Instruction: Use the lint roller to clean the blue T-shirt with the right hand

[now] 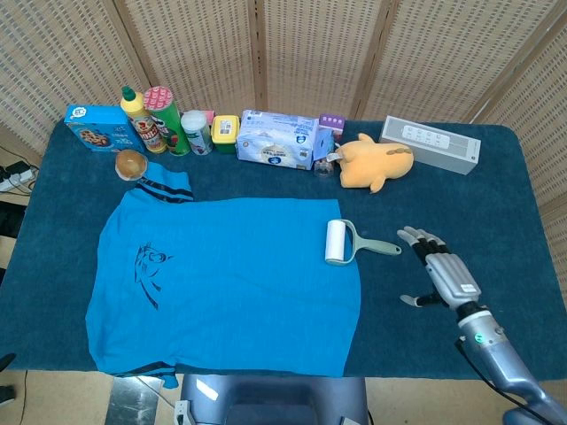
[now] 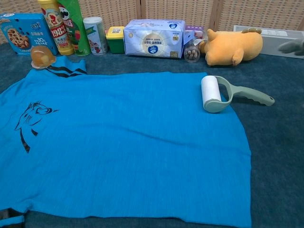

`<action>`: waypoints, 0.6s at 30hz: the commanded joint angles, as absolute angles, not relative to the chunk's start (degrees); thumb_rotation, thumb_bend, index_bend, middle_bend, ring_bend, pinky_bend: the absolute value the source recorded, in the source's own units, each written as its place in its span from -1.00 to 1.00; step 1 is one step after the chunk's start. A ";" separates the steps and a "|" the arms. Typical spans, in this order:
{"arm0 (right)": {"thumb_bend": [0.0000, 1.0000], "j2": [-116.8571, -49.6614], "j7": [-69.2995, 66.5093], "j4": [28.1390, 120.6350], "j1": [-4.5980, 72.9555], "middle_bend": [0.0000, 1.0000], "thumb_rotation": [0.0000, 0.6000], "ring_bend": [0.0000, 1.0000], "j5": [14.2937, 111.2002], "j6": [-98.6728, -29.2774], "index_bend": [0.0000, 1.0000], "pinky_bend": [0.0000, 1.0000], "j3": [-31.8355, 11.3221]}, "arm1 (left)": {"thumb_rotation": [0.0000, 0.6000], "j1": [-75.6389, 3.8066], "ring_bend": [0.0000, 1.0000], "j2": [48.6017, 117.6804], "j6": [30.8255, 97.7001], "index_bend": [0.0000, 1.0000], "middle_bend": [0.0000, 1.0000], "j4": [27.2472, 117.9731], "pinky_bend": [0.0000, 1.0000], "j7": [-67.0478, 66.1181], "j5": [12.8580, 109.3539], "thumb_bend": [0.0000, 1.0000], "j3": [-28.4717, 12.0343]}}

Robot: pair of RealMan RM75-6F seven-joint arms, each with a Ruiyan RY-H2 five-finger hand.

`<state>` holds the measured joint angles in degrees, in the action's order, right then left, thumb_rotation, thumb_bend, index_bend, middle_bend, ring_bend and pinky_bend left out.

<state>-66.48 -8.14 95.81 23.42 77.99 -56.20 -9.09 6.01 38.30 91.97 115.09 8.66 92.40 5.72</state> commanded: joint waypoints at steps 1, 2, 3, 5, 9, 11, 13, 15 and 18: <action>-1.00 -72.66 -3.46 90.72 29.21 -0.86 1.00 -0.98 69.89 -49.44 -0.92 -0.86 -11.50 | 1.00 5.22 -1.00 37.77 90.64 -1.00 -1.00 115.71 -0.99 8.90 91.00 -0.84 5.26; -1.00 -73.46 -2.61 89.56 29.87 -0.86 1.00 -0.98 68.71 -48.73 -0.92 -0.86 -11.57 | 1.00 5.08 -1.00 37.63 90.34 -1.00 -1.00 115.79 -0.99 9.07 90.75 -0.84 5.21; -1.00 -74.14 -1.86 88.43 30.46 -0.86 1.00 -0.98 67.55 -47.97 -0.92 -0.86 -11.59 | 1.00 4.96 -1.00 37.51 90.13 -1.00 -1.00 115.85 -0.99 9.28 90.51 -0.84 5.15; -1.00 -75.38 -0.54 86.06 31.57 -0.84 1.00 -0.98 65.00 -46.23 -0.92 -0.85 -11.43 | 1.00 4.84 -1.00 37.37 90.00 -1.00 -1.00 115.96 -0.99 9.61 89.82 -0.84 4.91; -1.00 -77.24 -0.17 82.58 33.16 -0.82 1.00 -0.97 61.57 -43.15 -0.92 -0.83 -11.14 | 1.00 4.24 -1.00 37.36 89.01 -1.00 -1.00 116.43 -0.99 9.10 88.03 -0.84 4.32; -1.00 -78.30 0.09 80.85 33.91 -0.80 1.00 -0.95 60.62 -42.18 -0.93 -0.82 -11.04 | 1.00 3.64 -1.00 37.34 87.86 -1.00 -1.00 116.92 -0.99 8.36 86.85 -0.84 4.01; -1.00 -79.17 0.12 79.73 34.37 -0.77 1.00 -0.93 60.09 -41.73 -0.92 -0.81 -10.95 | 1.00 3.14 -1.00 37.32 86.96 -1.00 -1.00 117.35 -0.99 7.73 85.95 -0.84 3.76; -1.00 -79.91 0.25 78.74 34.79 -0.74 1.00 -0.91 59.85 -41.52 -0.89 -0.79 -10.86 | 1.00 2.77 -1.00 37.32 86.27 -1.00 -1.00 117.72 -0.99 7.16 85.12 -0.84 3.54; -0.98 -80.89 0.30 77.68 35.32 -0.69 1.00 -0.87 59.79 -41.74 -0.84 -0.74 -11.00 | 1.00 2.42 -1.00 37.38 85.65 -1.00 -1.00 118.22 -0.99 6.39 84.06 -0.84 3.25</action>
<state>-80.60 0.22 77.99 35.08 59.84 -41.66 -10.95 2.58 37.36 85.87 118.01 6.60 84.33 3.39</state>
